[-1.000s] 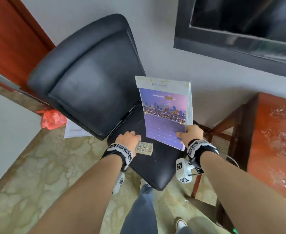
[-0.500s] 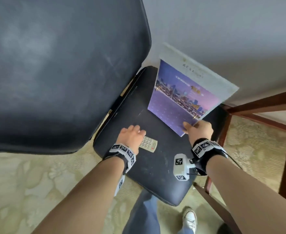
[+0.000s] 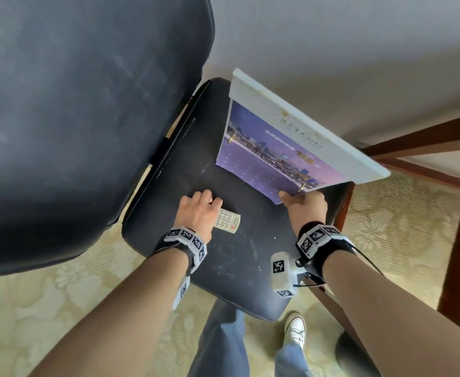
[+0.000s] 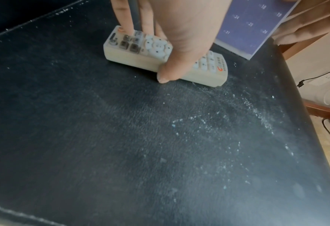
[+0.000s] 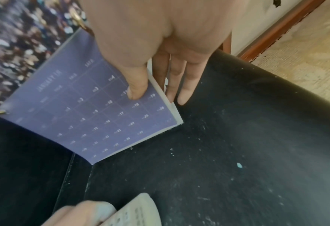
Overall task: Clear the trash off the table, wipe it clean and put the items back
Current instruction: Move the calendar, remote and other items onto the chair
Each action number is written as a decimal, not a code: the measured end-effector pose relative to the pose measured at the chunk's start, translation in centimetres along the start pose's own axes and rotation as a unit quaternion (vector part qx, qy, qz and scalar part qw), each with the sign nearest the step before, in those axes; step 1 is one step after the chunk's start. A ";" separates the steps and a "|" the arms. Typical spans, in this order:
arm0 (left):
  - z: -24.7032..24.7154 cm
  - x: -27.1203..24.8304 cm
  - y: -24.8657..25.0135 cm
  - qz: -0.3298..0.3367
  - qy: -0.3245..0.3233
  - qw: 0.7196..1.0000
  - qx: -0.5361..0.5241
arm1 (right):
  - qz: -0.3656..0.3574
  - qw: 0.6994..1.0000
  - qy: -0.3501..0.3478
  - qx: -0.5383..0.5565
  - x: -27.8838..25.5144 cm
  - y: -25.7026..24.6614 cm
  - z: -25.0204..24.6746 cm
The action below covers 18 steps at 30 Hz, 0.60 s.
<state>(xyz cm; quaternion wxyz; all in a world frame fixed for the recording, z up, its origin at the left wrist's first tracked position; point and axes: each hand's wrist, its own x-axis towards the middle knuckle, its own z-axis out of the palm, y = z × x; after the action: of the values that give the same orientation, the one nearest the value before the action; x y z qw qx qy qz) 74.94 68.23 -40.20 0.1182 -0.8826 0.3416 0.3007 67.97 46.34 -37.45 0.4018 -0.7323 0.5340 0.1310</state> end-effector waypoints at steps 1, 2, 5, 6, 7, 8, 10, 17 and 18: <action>0.0 0.0 0.1 -0.002 0.001 1.000 0.000 | -0.011 1.000 -0.004 -0.007 -0.2 0.2 0.1; 0.0 -0.1 0.1 -0.003 0.002 1.000 -0.001 | -0.015 1.000 -0.010 -0.006 -0.4 0.6 0.1; -0.2 -0.7 0.5 -0.005 0.009 1.000 -0.006 | -0.008 0.999 -0.033 -0.001 -1.5 1.8 -0.6; -0.3 -1.0 0.7 -0.003 0.012 1.000 -0.004 | 0.000 0.999 -0.043 -0.009 -1.9 2.2 -0.9; -0.6 -1.3 1.0 0.003 0.016 1.000 0.001 | 0.012 0.998 -0.056 -0.016 -2.3 2.7 -1.3; -1.1 -1.7 1.4 0.009 0.019 1.000 0.005 | 0.024 0.997 -0.072 -0.024 -2.7 3.1 -1.7; -2.2 -2.6 2.5 0.022 0.020 1.000 0.008 | 0.039 0.993 -0.097 -0.047 -3.5 4.1 -2.6; -8.8 -7.3 10.0 0.074 -0.045 0.996 -0.004 | 0.020 0.991 -0.113 -0.069 -9.1 6.3 -10.5; -10.3 -8.2 11.4 0.083 -0.050 0.995 -0.009 | 0.015 0.992 -0.108 -0.069 -10.1 6.4 -12.2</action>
<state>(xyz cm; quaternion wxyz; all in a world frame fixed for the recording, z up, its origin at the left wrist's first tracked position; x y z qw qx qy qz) 67.14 59.91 -27.09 0.1019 -0.8363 0.4044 0.3559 55.45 43.56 -26.21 0.4037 -0.7320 0.4877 0.2517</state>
